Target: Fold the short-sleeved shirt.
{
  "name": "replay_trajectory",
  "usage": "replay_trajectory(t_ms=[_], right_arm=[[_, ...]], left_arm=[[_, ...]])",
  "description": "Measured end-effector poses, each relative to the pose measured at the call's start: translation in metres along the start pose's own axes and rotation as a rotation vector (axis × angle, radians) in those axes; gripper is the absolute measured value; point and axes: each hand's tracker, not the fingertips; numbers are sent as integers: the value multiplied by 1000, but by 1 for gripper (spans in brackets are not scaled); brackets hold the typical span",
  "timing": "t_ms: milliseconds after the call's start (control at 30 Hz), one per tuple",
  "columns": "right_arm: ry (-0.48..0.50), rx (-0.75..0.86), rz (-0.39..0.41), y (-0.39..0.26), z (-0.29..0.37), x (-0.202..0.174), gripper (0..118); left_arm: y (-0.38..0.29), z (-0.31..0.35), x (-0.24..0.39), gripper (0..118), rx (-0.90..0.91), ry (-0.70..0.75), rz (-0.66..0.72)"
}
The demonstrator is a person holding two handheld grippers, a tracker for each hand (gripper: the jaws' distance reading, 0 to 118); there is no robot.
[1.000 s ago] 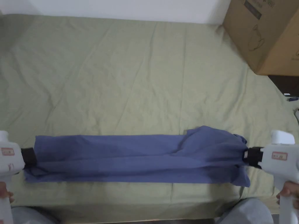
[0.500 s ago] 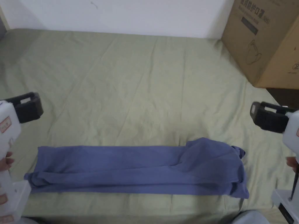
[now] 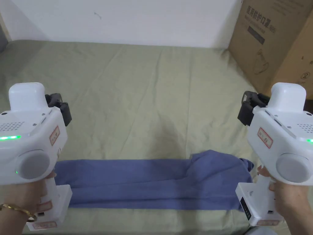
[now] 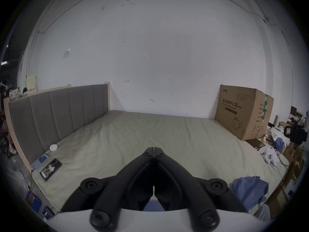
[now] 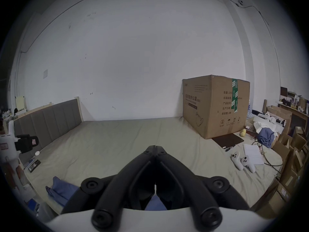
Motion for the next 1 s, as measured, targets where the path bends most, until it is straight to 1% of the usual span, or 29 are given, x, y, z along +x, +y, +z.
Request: replay_trajectory(t_ms=[100,167,200,233,267,300,333,367,400,467,533,567,600,667,700,767,867,933,1000], right_arm=[[16,-17,-21,-2,-2,-2,0],[19,-23,-19,-1,2,-8,0],[21,-28,-19,-2,2,-9,0],[24,-35,-20,-2,1,-9,0],[26,-40,-19,-2,0,-8,0],[26,-45,-16,-3,0,-9,0],[21,-50,-10,-4,0,-9,0],[18,-57,-5,-5,-1,-9,0],[19,-64,-3,-8,-6,-4,0],[25,-89,11,-12,-10,-1,0],[8,-109,34,-15,-14,0,0],[5,-116,33,-17,-15,1,0],[2,-123,30,-18,-16,2,0],[-6,-136,21,-19,-15,2,0],[-13,-143,22,-20,-16,1,0],[-20,-153,25,-22,-18,1,0],[-10,-179,-11,-27,-21,7,0],[-20,-194,-7,-31,-23,9,0],[-25,-212,-3,-34,-25,11,0]], left_arm=[[-2,-2,-8,0,-27,-20,47],[0,-3,-20,0,-46,1,21],[2,-5,-27,0,-75,-5,29],[3,-8,-36,8,-124,-13,42],[4,-10,-45,43,-151,-16,67],[3,-15,-58,83,-197,-23,99],[1,-23,-73,113,-273,-8,120],[-6,-30,-86,116,-336,-11,161],[-14,-29,-99,116,-369,-37,200],[-31,-38,-133,117,-440,-61,347],[-55,-44,-161,117,-529,-99,472],[-65,-47,-176,117,-512,-72,470],[-76,-48,-185,117,-536,-65,503],[-99,-46,-196,117,-571,-82,550],[-111,-46,-198,117,-609,-113,605],[-131,-45,-200,116,-673,-132,649],[-162,-45,-199,116,-786,-113,750],[-169,-39,-189,115,-776,-126,748],[-163,-39,-180,115,-708,-127,715]])
